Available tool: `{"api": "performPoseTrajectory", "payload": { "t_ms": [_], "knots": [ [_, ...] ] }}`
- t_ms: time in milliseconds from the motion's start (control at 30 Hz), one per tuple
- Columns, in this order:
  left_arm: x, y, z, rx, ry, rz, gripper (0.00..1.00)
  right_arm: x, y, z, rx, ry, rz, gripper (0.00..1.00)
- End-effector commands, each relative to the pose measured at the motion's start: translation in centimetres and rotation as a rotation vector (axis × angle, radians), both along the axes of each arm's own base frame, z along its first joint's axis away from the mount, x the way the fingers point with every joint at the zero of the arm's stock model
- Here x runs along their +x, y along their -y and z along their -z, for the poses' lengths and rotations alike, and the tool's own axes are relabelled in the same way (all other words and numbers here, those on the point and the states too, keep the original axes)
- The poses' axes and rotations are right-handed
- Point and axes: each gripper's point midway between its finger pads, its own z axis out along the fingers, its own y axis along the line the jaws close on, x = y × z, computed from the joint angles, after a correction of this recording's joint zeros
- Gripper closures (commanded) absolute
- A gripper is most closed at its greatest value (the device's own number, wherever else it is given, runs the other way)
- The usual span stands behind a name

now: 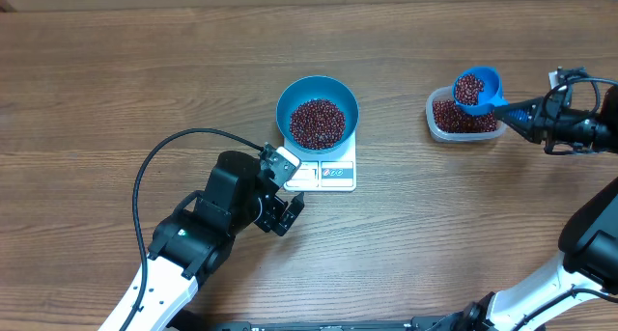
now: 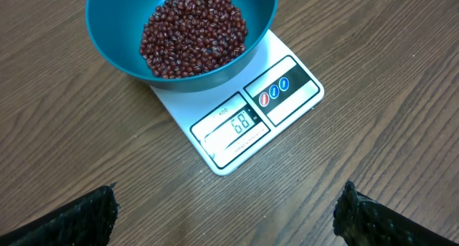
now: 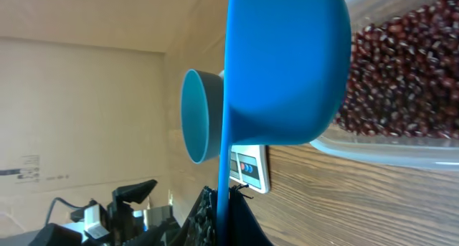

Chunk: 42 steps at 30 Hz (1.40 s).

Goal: Scoop item into bowl and weigh 150g on scale
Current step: 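Carry the filled blue scoop with the right gripper over the teal bowl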

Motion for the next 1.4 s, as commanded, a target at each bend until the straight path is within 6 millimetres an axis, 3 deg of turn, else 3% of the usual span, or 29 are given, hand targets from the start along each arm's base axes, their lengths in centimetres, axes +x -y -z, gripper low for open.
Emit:
{"api": "performPoseTrajectory", "payload": {
  "t_ms": [0, 267, 633, 967, 1367],
  "knots": [
    [-0.1, 0.1, 0.4, 0.003, -0.01, -0.004, 0.01, 0.7, -1.2, -1.3, 0.079, 0.06, -0.01, 0.96],
    [-0.1, 0.1, 0.4, 0.003, -0.01, -0.004, 0.01, 1.1, -4.7, -2.9, 0.103, 0.089, -0.093, 0.96],
    [-0.1, 0.1, 0.4, 0.003, -0.01, -0.004, 0.0, 0.6, -11.8, -6.7, 0.091, 0.188, -0.276, 0.96],
    [-0.1, 0.1, 0.4, 0.003, -0.01, -0.004, 0.0, -0.1, -17.3, -8.7, 0.062, 0.232, -0.427, 0.96],
    [-0.1, 0.1, 0.4, 0.003, -0.01, -0.004, 0.0, 2.5, -21.4, -5.9, -0.239, 0.118, -0.408, 0.96]
  ]
}}
